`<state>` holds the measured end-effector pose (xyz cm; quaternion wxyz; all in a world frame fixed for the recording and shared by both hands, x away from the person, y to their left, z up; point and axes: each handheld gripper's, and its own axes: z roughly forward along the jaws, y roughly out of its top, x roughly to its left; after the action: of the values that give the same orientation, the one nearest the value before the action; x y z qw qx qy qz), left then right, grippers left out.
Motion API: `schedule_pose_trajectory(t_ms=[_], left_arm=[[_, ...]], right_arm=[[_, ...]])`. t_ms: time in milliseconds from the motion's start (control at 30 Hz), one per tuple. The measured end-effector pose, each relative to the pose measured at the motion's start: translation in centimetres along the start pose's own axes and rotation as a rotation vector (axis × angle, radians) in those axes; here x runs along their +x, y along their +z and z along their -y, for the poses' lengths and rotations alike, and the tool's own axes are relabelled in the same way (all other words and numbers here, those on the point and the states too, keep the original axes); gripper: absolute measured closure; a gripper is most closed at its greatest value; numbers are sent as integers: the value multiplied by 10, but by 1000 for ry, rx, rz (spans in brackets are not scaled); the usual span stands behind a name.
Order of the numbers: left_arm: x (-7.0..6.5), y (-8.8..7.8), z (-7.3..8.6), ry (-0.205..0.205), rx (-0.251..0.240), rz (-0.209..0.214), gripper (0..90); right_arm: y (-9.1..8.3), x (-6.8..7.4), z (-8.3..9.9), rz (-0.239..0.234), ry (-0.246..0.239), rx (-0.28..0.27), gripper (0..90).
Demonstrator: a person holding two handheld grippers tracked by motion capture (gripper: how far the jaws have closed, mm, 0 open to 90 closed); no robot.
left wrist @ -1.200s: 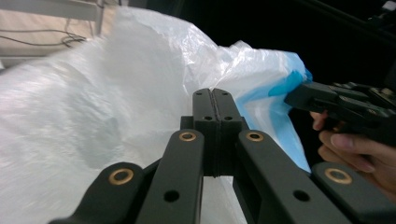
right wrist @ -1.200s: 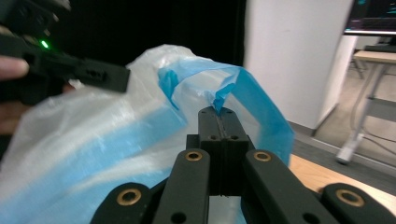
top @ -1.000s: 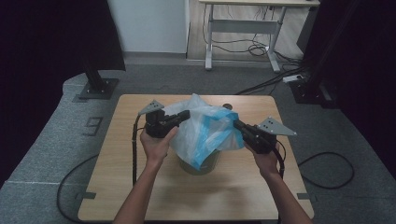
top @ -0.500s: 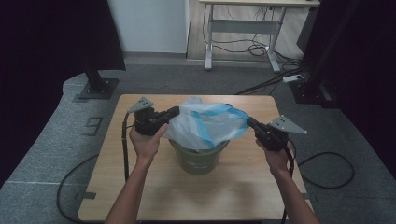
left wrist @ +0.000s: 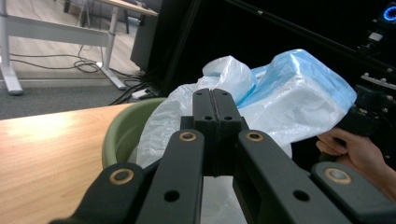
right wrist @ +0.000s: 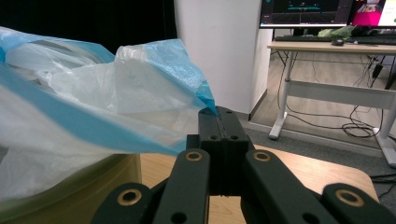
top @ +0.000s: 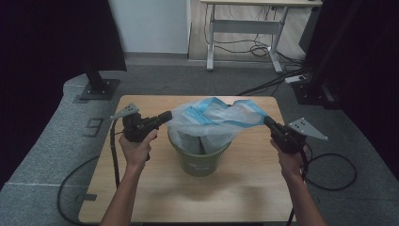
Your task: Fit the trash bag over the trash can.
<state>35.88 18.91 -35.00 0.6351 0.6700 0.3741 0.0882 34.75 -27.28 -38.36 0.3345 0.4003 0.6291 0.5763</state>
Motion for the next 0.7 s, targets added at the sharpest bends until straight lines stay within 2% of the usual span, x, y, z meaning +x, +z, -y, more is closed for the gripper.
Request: schedule_pose_trajectory(t_ms=[133,200,433,633,700], left_arm=[[-1,-7,11,4,13,12,900],[-3,-14,18,20,24,7,900],[-5,-33,42,34,46,6,900],[2,-39,55,36,74,-13,900],[7,-41,61,23,81,-10,900]], right_arm=[[-9,1,8,-29,18,-1,888],[-14,5,15,-54,24,7,887],[-32,20,44,-154,39,41,888],[-33,30,61,-194,36,83,888],[-30,32,73,-213,61,106,888]])
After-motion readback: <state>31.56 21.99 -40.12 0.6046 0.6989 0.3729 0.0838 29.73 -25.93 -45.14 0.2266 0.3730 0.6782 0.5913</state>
